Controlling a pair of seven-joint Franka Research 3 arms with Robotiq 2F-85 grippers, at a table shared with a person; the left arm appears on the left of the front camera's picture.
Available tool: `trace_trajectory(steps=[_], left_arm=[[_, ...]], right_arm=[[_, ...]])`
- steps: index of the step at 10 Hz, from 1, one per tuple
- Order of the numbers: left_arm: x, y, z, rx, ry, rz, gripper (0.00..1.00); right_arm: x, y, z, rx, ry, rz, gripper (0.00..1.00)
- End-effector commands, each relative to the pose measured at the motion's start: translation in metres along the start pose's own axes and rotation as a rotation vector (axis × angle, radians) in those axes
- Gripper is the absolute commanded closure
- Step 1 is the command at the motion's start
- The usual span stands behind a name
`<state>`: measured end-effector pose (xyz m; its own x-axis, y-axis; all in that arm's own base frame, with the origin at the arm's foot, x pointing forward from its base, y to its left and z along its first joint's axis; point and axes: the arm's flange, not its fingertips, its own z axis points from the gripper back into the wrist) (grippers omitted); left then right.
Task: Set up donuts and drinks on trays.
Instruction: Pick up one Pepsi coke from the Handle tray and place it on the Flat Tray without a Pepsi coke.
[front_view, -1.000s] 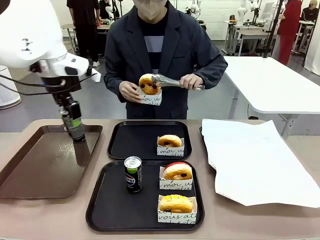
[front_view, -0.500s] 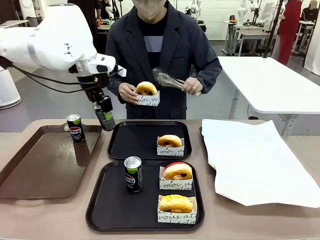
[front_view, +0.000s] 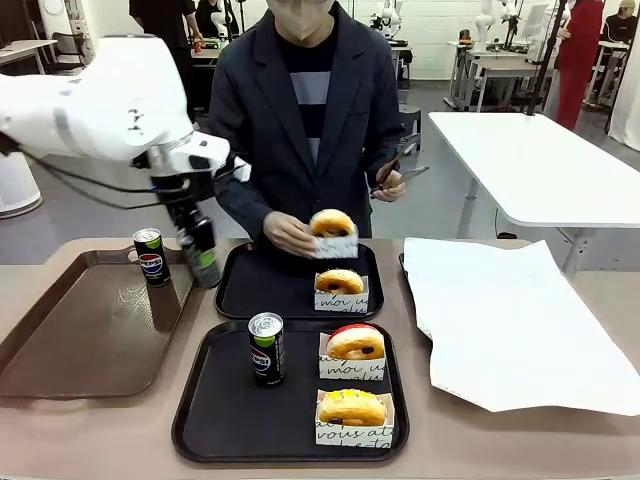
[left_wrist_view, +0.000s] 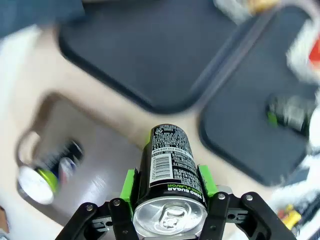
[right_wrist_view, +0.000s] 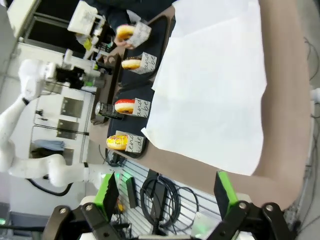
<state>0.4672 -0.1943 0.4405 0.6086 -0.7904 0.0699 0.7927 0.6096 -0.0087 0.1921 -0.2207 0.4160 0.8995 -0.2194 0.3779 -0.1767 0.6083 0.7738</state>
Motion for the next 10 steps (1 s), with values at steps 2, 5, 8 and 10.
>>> trace_trajectory(steps=[2,5,8,10], left_arm=[[-0.141,-0.069,0.001,0.0,-0.018,-0.092,0.42],[-0.149,-0.06,0.001,0.003,-0.016,-0.077,0.42],[-0.107,-0.06,0.026,0.072,-0.066,-0.079,0.42],[-0.037,-0.034,0.051,0.113,-0.08,-0.08,0.42]], right_arm=[[0.002,0.0,-0.001,0.024,-0.024,0.015,0.0],[0.002,0.0,-0.001,0.024,-0.024,0.015,0.0],[0.002,0.0,-0.001,0.024,-0.024,0.015,0.0],[0.002,0.0,-0.001,0.024,-0.024,0.015,0.0]])
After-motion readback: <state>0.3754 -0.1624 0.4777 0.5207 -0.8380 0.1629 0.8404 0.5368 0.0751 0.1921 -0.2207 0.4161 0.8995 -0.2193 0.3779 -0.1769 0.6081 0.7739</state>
